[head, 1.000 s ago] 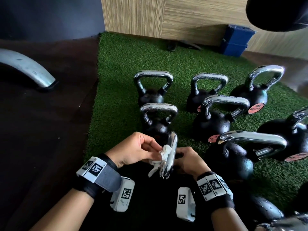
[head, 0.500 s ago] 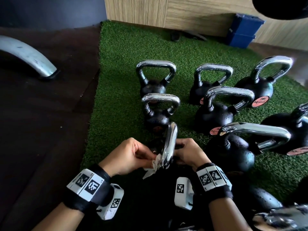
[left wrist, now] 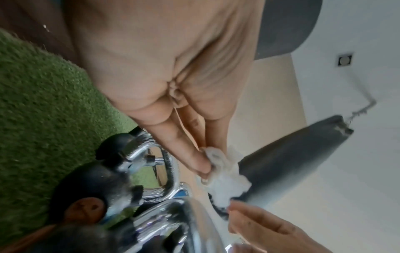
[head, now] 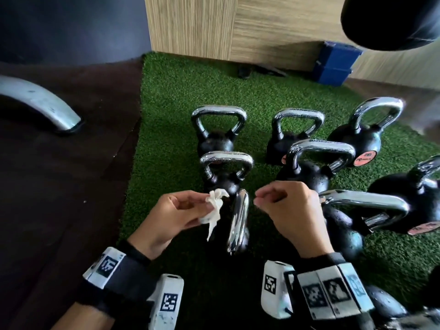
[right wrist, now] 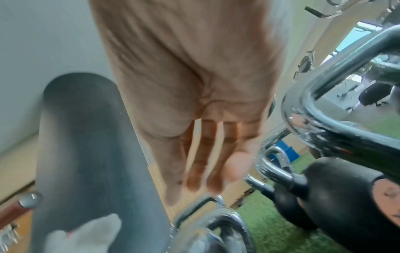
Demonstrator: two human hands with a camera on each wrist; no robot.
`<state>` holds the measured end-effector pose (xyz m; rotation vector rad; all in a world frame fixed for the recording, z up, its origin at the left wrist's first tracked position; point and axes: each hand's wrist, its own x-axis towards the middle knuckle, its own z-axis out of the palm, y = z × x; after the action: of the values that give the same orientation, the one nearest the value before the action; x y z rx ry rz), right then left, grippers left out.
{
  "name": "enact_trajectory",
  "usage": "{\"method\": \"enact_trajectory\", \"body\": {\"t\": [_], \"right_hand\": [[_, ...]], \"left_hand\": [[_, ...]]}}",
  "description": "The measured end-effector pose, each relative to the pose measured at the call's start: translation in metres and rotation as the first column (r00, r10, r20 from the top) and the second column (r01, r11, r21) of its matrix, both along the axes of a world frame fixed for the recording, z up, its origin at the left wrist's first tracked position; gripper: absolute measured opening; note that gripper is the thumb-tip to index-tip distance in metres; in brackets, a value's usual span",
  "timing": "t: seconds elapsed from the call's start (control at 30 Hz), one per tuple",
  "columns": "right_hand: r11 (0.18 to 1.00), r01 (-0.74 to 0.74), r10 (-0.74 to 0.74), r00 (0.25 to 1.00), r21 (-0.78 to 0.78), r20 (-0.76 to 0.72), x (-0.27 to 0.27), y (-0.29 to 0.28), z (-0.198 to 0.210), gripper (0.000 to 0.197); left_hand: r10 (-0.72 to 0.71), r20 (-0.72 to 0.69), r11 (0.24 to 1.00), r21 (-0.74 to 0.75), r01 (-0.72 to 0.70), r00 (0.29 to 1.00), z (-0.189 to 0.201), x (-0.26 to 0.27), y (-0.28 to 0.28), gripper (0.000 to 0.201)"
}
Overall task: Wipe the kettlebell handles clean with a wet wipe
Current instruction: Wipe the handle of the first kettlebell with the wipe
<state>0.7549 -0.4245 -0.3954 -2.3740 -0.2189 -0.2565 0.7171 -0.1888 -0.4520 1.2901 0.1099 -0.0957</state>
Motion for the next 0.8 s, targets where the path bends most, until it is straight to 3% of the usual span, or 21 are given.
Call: {"method": "enact_trajectory", "body": {"t": [0.1, 0.17, 0.3, 0.4, 0.57, 0.63, 0.73, 0.8], "right_hand": [[0.937, -0.293, 0.307, 0.95, 0.19, -0.05, -0.013, 0.012, 0.023, 0.034], [0.9, -0.375, 0.39, 0.921, 0.223, -0.026, -0.016, 0.02, 0.025, 0.043], [0.897, -0.341, 0.331, 0.94, 0.283, 0.082, -0.014, 0.029, 0.015, 0.039], [0.906, -0.316, 0.296, 0.949, 0.281, 0.111, -0.011, 0.031, 0.007, 0.033], [0.935, -0.211, 0.206, 0.977, 0.285, 0.048, 0.001, 0.022, -0.009, 0.021], [0.945, -0.107, 0.102, 0.994, 0.308, 0.034, 0.008, 0.011, -0.019, 0.023], [0.904, 0.092, -0.081, 0.996, 0.418, -0.044, 0.021, -0.01, -0.041, 0.03], [0.877, 0.152, -0.083, 0.982, 0.456, -0.168, 0.028, -0.016, -0.059, 0.027]], "left_hand": [[-0.018, 0.015, 0.993, -0.118, 0.02, 1.0, 0.013, 0.01, -0.002, 0.029], [-0.038, 0.016, 0.988, -0.152, 0.04, 0.999, 0.017, 0.014, -0.007, 0.028], [-0.035, 0.013, 0.987, -0.155, 0.037, 0.999, 0.017, 0.014, -0.019, 0.018], [-0.009, 0.002, 0.993, -0.114, 0.01, 1.0, 0.017, 0.011, -0.023, 0.022], [-0.046, 0.017, 0.999, 0.018, 0.046, 0.999, 0.022, 0.008, -0.028, 0.035], [-0.095, 0.08, 0.977, 0.197, 0.077, 0.992, 0.014, 0.009, -0.023, 0.032], [-0.329, 0.027, 0.786, 0.561, 0.258, 0.944, -0.019, 0.013, -0.006, 0.101], [-0.514, -0.067, 0.628, 0.65, 0.428, 0.855, -0.041, 0.014, -0.005, 0.135]]}}
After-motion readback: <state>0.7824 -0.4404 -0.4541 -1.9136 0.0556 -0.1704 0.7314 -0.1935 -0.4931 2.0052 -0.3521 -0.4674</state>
